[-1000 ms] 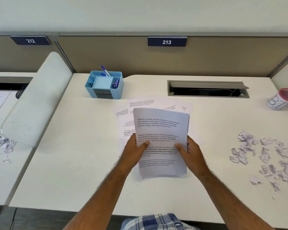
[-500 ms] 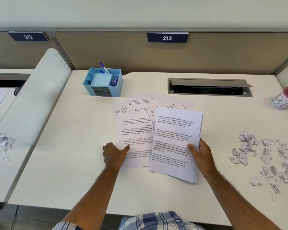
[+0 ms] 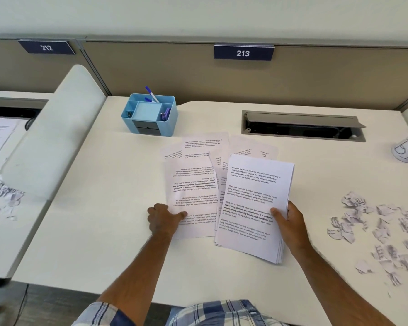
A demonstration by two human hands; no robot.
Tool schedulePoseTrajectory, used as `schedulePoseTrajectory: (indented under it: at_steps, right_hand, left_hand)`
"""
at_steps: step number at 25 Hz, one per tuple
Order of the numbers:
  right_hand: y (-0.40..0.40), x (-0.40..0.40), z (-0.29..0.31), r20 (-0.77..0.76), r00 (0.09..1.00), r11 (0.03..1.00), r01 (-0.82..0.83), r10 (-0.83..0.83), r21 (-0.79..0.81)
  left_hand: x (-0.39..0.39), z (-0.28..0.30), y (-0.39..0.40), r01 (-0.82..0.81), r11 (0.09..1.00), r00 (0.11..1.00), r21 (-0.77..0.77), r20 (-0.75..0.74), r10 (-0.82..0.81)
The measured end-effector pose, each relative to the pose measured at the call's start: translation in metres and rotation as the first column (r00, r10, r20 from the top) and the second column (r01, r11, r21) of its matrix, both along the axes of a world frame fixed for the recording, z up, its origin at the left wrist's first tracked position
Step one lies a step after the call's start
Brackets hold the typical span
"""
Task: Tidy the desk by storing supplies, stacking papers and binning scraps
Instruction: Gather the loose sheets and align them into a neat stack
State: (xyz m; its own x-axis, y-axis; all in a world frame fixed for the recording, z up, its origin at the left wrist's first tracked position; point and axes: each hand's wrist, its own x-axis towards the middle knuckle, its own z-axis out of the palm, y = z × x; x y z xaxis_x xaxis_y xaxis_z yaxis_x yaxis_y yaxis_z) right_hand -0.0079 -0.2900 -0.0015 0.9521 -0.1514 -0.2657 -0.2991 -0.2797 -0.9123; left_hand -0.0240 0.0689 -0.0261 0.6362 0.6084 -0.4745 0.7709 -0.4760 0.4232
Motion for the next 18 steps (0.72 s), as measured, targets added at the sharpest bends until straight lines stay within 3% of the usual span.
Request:
schedulePoseTrajectory:
  at_steps: [5,10,12,14,18]
  right_hand:
    - [-0.002,0.003,0.002,0.006,1.0,1.0,-0.015,0.015,-0.006]
    - [-0.002,0.002,0.003,0.008,1.0,1.0,-0.009,0.009,-0.001]
    - [-0.002,0.001,0.002,0.012,1.0,1.0,-0.008,0.009,-0.004]
    - [-0.002,0.0,0.001,0.013,1.0,1.0,-0.007,0.007,-0.004]
    - [0.001,0.003,0.005,0.024,1.0,1.0,-0.015,0.015,-0.013]
  left_hand:
    - [0.001,0.001,0.009,-0.006,1.0,0.998,0.0,-0.058,0.006]
    - [-0.009,0.013,0.029,0.0,0.991,0.994,-0.135,0.11,0.015]
    - [-0.016,0.029,0.041,0.099,0.994,0.984,-0.037,0.153,-0.092]
    - [-0.019,0.052,0.054,0.235,0.958,0.961,0.166,0.11,-0.255]
    - [-0.012,0.114,0.066,0.499,0.722,0.826,0.479,-0.011,-0.563]
